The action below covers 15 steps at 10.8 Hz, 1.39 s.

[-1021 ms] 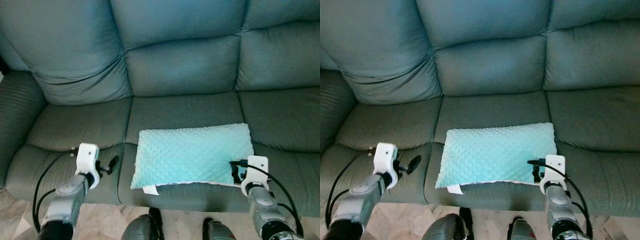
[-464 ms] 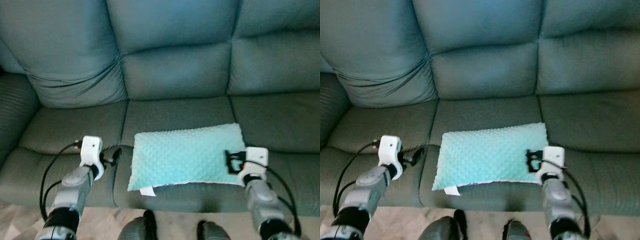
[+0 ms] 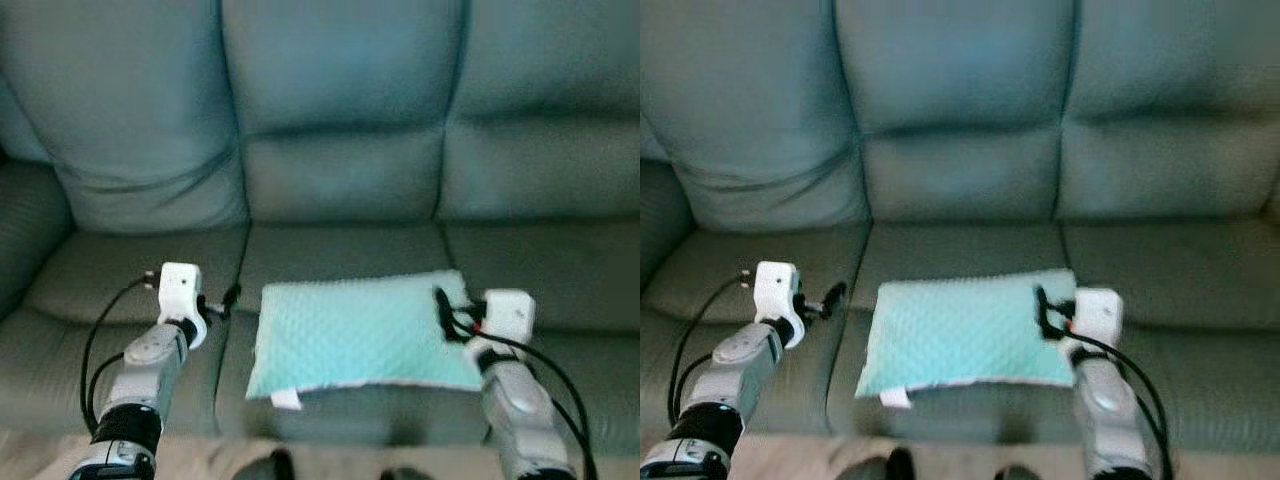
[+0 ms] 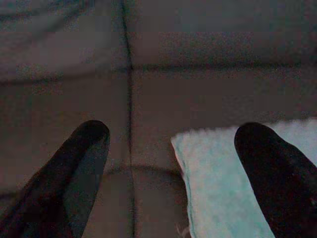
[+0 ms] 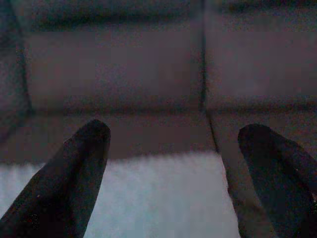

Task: Move the pillow to the sofa

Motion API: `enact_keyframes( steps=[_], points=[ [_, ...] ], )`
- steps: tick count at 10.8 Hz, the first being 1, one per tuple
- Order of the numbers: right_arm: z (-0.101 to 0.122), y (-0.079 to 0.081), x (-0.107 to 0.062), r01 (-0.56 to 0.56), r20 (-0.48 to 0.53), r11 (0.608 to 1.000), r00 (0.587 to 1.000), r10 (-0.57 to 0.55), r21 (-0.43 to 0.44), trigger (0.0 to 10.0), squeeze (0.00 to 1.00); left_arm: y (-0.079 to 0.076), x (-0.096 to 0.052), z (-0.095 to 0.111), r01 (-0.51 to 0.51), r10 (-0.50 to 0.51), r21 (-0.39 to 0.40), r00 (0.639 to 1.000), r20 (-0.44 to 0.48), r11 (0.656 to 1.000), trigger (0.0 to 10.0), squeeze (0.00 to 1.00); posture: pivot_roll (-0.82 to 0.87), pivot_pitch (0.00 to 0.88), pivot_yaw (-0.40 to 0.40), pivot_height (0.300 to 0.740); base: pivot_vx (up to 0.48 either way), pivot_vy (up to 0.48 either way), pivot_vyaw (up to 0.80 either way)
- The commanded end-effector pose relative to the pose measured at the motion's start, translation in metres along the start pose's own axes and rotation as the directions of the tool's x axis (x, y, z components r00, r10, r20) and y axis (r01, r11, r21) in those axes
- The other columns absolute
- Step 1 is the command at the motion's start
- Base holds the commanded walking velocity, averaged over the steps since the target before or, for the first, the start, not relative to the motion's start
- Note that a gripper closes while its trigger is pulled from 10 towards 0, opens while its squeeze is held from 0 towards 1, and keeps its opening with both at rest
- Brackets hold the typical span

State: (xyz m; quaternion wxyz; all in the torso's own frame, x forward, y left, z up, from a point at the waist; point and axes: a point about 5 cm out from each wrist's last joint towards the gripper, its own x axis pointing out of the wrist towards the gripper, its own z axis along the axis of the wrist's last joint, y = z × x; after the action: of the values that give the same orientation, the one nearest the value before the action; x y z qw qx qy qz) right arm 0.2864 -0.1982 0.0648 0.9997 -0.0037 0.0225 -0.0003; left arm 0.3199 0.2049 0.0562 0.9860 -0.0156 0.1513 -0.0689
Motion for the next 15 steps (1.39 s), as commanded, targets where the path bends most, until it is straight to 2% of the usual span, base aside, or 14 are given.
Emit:
enact_keyframes(
  steps=[1,3,5,8,10,11,12,14,15],
  points=[
    [0.008,0.012,0.003,-0.016,0.022,1.000,1.000,0.015,0.010,10.0,1.00,0.010,-0.006,0.009,-0.061,0.061,0.001,0.996,0.070,0.998,10.0,0.00,-0.09,0.002,0.078,0.740,0.000,0.000,0.00],
    [0.029,0.023,0.007,-0.026,0.064,0.999,0.998,0.025,0.020,10.0,1.00,-0.001,-0.013,0.022,-0.049,0.045,0.018,0.985,0.169,0.999,10.0,0.00,-0.09,0.000,0.063,0.740,0.000,0.000,0.00],
    [0.040,0.023,0.009,-0.030,0.086,0.999,0.996,0.028,0.021,10.0,1.00,-0.010,-0.015,0.022,-0.036,0.038,-0.010,0.982,0.183,0.999,10.0,0.00,-0.10,0.000,0.059,0.740,0.000,0.000,0.00],
    [0.044,0.018,0.009,0.000,0.076,1.000,0.997,-0.001,0.023,10.0,1.00,-0.020,-0.010,0.023,-0.105,0.110,-0.040,0.977,0.185,0.994,10.0,0.00,-0.14,0.000,0.051,0.740,0.000,0.000,0.00],
    [0.051,0.016,0.009,0.009,0.084,0.999,0.996,-0.013,0.041,10.0,1.00,-0.019,-0.007,0.028,-0.149,0.158,-0.058,0.970,0.186,0.987,10.0,0.00,-0.15,0.000,0.046,0.740,0.000,0.000,0.00],
    [0.051,0.012,0.009,0.028,0.068,0.999,0.997,-0.031,0.042,10.0,1.00,-0.016,-0.008,0.029,-0.215,0.223,-0.065,0.960,0.167,0.974,10.0,0.00,-0.16,0.000,0.040,0.740,0.000,0.000,0.00],
    [0.051,0.010,0.009,0.026,0.057,0.999,0.998,-0.028,0.040,10.0,0.00,-0.016,-0.011,0.030,-0.234,0.243,-0.071,0.955,0.171,0.970,10.0,0.00,-0.15,0.000,0.037,0.740,0.000,0.000,0.00],
    [0.052,0.013,0.010,0.009,0.048,1.000,0.999,-0.009,0.015,10.0,0.00,-0.019,-0.012,0.036,-0.174,0.186,-0.077,0.958,0.220,0.982,10.0,0.00,-0.15,0.000,0.029,0.740,0.000,0.000,0.00],
    [0.052,0.014,0.010,-0.003,0.042,1.000,0.999,0.003,0.007,10.0,0.00,-0.018,-0.011,0.034,-0.184,0.206,-0.119,0.958,0.201,0.976,10.0,0.00,-0.15,0.000,0.026,0.740,0.000,0.000,0.80]
  ],
)
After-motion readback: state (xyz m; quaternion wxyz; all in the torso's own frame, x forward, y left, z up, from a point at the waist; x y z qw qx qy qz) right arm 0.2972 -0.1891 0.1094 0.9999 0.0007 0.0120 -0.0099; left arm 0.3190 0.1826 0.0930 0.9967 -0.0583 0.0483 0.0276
